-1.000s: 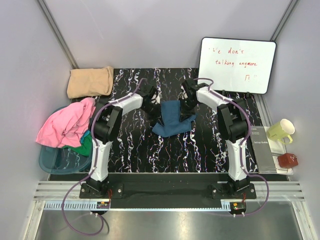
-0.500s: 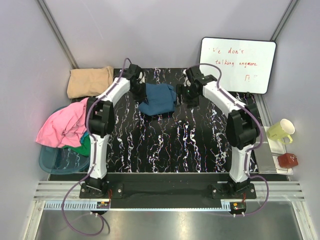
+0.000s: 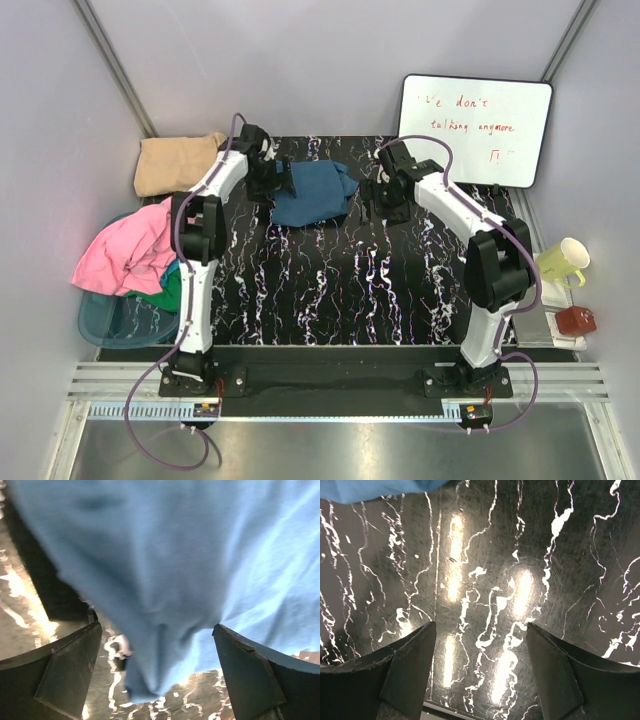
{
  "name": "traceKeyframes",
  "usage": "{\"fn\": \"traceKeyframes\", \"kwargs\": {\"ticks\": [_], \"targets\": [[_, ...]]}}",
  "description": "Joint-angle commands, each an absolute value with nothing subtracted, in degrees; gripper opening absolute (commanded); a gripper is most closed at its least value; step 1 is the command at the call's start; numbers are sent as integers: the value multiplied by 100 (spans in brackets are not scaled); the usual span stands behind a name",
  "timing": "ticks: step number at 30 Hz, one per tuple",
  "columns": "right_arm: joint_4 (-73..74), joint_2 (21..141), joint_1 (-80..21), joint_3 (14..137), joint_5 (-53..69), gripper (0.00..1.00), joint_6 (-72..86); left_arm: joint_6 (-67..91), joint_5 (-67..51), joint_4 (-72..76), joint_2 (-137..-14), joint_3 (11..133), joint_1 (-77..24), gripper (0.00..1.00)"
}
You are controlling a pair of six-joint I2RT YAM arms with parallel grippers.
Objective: Fold and stack the t-shirts
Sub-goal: Put the neatly folded tshirt into the corner of the board with the left arm
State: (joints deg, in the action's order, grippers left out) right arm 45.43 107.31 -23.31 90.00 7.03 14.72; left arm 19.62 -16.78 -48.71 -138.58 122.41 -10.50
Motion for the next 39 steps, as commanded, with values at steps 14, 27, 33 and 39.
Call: {"fn": "traceKeyframes", "kwargs": {"ticks": [14,27,33,39], "targets": [[4614,11927,-2399,11109,1494,80,1415,1099,684,-5930,-12196,12892,-721,99],[4421,11470,-2399,10047,1292,81,1344,949,2100,-6327,-13393,13640,-238,99],[4333,11470,-2399,9888,1336,81,1345,1011,2294,-6627,-13859,13746,-9,99],[4307,11522,-2391,9914,1362,81,1327,949,2206,-6408,-14115,13755,-9,99]]}}
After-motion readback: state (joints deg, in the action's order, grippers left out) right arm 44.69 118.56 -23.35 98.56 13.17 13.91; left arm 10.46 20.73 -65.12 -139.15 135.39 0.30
